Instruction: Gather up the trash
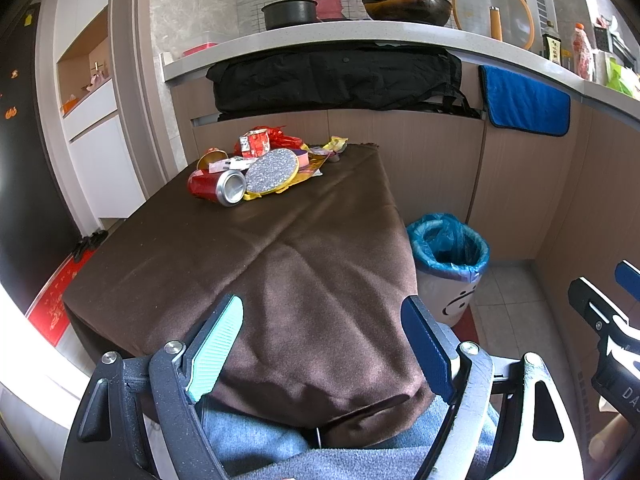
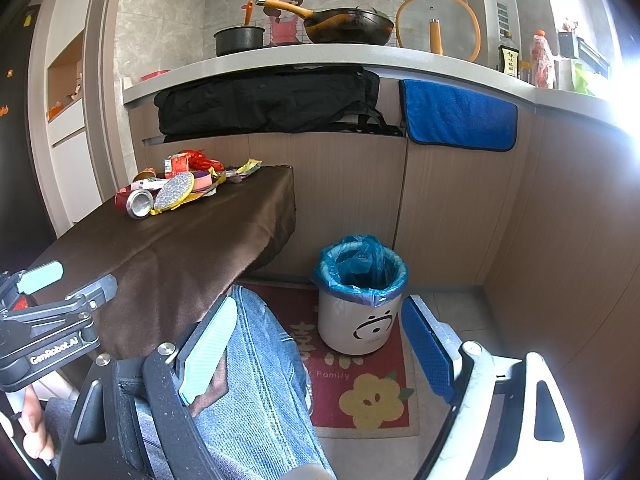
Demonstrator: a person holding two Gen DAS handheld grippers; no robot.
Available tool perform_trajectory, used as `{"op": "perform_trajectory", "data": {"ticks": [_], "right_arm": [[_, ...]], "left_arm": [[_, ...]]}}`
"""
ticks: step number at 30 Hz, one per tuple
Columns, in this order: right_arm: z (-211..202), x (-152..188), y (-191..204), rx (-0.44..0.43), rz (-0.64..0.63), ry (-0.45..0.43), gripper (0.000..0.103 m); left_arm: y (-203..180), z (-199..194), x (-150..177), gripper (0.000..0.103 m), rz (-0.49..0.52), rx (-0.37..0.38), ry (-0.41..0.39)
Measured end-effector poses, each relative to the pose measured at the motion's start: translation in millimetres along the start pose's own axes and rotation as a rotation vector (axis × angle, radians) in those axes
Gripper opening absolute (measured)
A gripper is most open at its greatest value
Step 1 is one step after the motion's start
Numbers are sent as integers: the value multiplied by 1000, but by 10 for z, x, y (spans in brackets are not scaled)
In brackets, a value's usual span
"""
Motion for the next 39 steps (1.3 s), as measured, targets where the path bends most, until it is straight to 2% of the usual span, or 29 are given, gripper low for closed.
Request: {"op": "perform_trajectory", "data": {"ticks": [39], "right_arm": [[-1, -4, 2, 0, 0, 2, 82]], "left_arm": [[-10, -5, -6, 81, 0, -2, -2]]}}
Point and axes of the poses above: each gripper's, at about its wrist camera, not at the fingertips, and z roughly the way its jaws point, y to its left, x to its underside, the point moved 6 cm from there along z, roughly the way its jaws point, and after that the axes turned 11 degrees about x, right-handed, at the moved point
